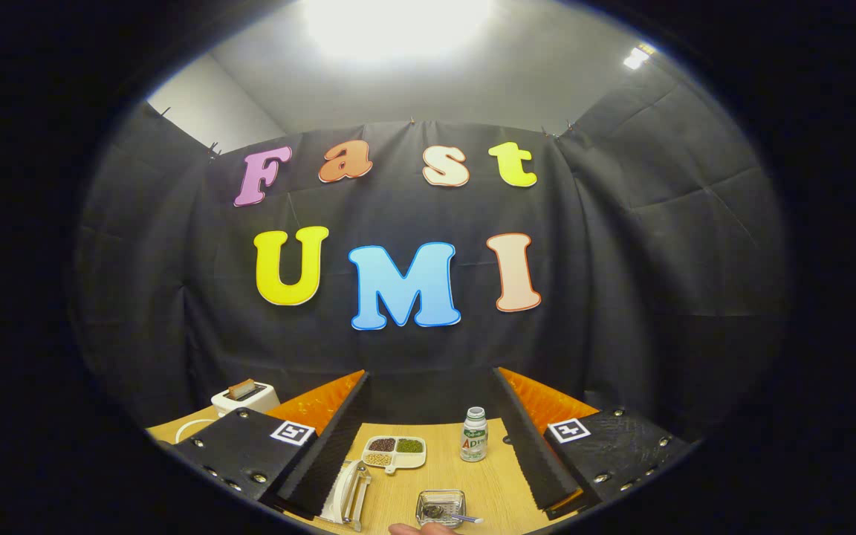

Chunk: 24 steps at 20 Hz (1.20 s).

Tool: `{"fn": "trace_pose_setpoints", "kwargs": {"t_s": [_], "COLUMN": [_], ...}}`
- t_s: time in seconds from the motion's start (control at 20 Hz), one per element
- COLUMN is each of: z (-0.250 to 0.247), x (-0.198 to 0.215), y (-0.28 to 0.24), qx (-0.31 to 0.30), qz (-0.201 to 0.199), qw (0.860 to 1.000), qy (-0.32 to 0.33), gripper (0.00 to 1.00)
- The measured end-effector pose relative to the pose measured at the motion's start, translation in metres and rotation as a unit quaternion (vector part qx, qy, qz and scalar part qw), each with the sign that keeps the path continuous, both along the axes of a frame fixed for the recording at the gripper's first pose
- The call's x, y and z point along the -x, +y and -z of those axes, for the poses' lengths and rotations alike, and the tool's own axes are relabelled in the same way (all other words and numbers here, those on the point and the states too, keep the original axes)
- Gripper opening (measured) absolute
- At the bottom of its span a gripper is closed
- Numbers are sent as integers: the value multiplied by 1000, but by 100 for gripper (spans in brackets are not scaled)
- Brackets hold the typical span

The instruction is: Take the plate from the dish rack, then take the spoon from the basket and place it into the plate.

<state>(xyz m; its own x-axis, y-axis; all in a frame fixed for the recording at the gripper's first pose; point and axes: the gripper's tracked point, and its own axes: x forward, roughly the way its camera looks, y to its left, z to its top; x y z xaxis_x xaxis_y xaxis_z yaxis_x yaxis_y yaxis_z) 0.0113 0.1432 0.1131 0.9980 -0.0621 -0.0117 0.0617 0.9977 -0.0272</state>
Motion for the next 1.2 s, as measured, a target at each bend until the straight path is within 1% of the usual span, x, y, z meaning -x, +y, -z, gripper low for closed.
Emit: {"fn": "trace_pose_setpoints", "kwargs": {"t_s": [0.1, 0.2, 0.3, 0.5, 0.6, 0.8, 0.9, 1.1, 1.2], "z": [10, 17, 31, 61, 69, 82, 95, 120, 129], "x": [-6, -14, -17, -29, -34, -41, -42, -40, -43], "y": [11, 32, 47, 81, 94, 109, 116, 138, 149], "qx": [0, -18, -41, -61, -70, -88, -89, -115, -115], "qz": [-2, -21, -35, -71, -82, -89, -89, -87, -86], "qw": [999, 997, 991, 969, 960, 945, 932, 893, 882], "qy": [41, 78, 125, 229, 260, 302, 340, 427, 449], "gripper": [98, 98, 99, 99, 99, 99, 99, 99, 99]}}
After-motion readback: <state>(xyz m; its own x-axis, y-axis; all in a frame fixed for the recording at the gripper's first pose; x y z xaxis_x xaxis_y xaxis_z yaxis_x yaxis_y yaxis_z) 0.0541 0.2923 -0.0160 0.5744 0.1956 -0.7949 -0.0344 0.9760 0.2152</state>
